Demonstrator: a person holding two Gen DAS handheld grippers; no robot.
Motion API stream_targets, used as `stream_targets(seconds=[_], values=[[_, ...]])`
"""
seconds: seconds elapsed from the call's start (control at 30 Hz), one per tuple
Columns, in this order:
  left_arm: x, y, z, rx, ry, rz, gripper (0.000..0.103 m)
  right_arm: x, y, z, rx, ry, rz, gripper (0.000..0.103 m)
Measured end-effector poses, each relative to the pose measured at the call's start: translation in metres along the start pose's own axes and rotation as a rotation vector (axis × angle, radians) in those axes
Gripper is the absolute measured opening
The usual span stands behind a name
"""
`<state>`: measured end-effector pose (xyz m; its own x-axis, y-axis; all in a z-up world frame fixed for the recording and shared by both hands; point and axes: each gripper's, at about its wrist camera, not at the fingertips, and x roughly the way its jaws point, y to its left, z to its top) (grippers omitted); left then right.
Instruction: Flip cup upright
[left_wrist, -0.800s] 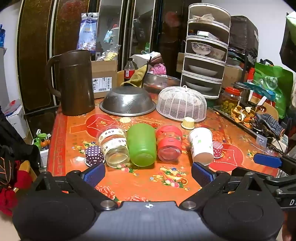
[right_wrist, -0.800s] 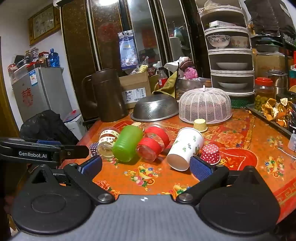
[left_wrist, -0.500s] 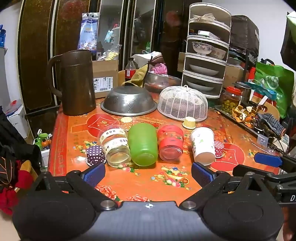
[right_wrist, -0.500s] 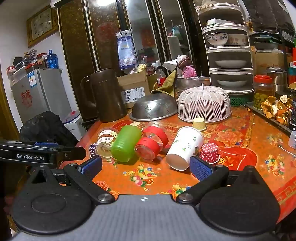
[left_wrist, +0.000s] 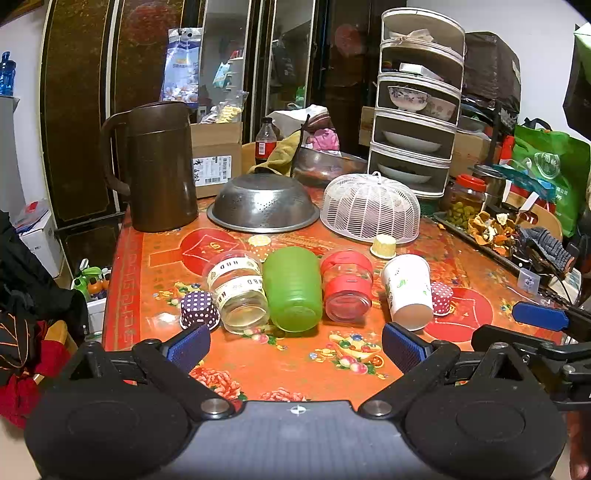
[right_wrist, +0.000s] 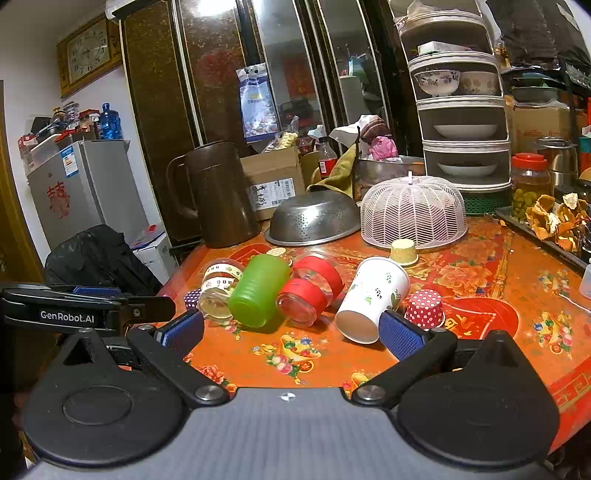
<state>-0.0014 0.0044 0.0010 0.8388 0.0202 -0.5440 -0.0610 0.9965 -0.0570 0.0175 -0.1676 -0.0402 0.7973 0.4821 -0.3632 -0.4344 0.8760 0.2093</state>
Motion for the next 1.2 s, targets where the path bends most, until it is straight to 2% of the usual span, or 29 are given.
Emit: stream_targets(seconds=[1.2], values=[[-0.0033, 0.0031, -0.0013, -0.001, -0.006, 0.016, 0.1, -0.0031, 0.0002, 0.0002, 0.01, -0.003, 0.006, 0.102]])
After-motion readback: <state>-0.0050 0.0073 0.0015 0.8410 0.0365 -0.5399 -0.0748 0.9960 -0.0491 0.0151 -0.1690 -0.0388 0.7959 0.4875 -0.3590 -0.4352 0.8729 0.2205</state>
